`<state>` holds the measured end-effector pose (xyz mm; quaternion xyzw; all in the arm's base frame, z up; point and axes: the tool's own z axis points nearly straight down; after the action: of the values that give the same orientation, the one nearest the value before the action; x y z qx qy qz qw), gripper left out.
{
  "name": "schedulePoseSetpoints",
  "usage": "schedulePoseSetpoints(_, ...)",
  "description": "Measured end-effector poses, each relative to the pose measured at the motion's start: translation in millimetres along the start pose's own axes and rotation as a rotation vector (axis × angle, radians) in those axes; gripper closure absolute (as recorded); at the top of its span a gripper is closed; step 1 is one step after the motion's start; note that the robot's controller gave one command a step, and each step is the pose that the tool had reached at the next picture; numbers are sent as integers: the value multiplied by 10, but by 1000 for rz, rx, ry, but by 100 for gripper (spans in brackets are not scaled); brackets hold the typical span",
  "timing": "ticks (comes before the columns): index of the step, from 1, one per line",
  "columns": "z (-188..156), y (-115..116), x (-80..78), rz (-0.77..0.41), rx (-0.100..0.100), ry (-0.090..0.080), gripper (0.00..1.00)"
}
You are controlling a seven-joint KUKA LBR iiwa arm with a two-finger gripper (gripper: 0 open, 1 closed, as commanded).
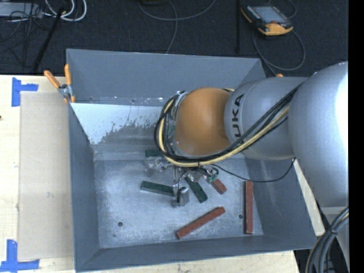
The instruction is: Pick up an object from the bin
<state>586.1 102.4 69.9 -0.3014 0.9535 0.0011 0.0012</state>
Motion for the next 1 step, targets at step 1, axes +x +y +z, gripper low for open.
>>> schedulePoseSetpoints(1, -3, -11, 6, 2, 1, 1, 100)
